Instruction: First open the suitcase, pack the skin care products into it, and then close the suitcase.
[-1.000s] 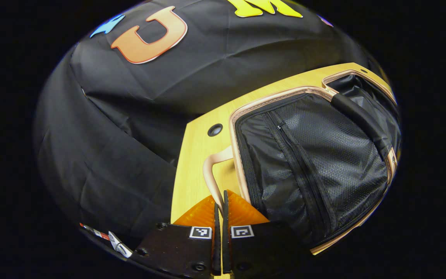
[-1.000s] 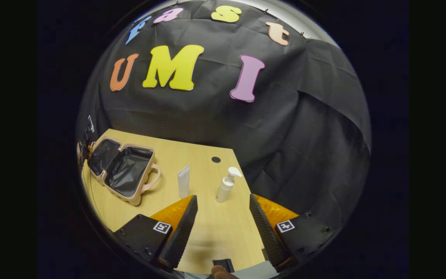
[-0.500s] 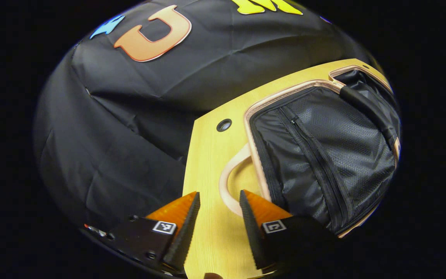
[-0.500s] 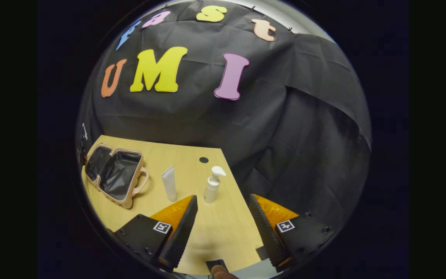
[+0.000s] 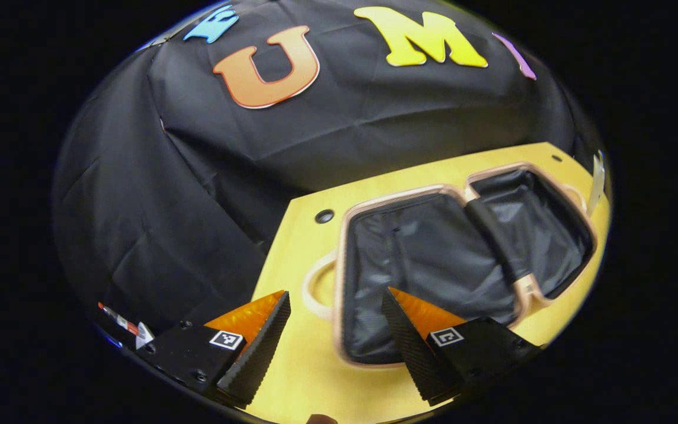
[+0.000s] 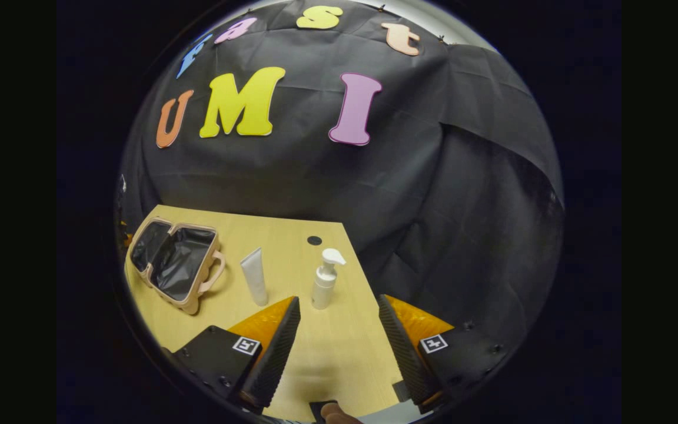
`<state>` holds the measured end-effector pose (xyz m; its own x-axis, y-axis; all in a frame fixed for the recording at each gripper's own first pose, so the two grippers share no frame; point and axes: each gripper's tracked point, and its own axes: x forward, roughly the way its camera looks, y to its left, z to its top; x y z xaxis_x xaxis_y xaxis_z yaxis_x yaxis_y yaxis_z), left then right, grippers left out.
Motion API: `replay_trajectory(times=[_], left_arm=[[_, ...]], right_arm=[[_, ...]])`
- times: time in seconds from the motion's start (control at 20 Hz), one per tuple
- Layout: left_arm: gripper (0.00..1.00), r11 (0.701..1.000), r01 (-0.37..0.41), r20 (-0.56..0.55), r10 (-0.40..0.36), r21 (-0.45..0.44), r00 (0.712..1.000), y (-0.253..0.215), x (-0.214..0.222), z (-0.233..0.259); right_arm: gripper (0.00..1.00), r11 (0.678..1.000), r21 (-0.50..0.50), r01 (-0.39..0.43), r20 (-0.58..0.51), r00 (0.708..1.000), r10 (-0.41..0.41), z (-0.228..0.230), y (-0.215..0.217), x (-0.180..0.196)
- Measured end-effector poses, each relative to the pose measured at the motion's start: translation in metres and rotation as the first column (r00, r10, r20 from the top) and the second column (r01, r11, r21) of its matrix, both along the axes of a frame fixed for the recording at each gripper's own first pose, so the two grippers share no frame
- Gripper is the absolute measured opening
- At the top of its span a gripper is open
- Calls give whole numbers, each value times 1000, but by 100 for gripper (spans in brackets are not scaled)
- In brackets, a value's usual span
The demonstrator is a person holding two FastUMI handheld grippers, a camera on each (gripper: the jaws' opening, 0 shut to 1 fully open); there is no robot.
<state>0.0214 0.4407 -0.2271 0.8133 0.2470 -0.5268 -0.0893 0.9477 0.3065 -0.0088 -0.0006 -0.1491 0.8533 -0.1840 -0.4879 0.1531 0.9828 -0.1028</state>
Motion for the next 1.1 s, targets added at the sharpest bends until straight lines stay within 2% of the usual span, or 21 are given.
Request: replay_trajectory(times=[0.25,0.45,0.75,0.9,1.1], left_arm=[[99,988,136,27,-135,-73,991,-124,-1,12],[99,953,263,25,-262,-147,965,-234,-3,5],[99,877,421,27,-427,-230,904,-371,6,1],[99,827,500,24,-512,-258,859,-433,13,-10],[99,769,567,-3,-595,-296,804,-498,24,-33]], right_arm=[[80,998,12,-53,6,999,53,-5,-9,19],[80,997,24,-71,-7,997,72,-16,-27,26],[80,997,14,-70,-9,997,70,-25,-62,35],[79,997,10,-70,-25,997,71,-33,-80,35],[78,998,2,-65,-45,997,65,-39,-104,33]])
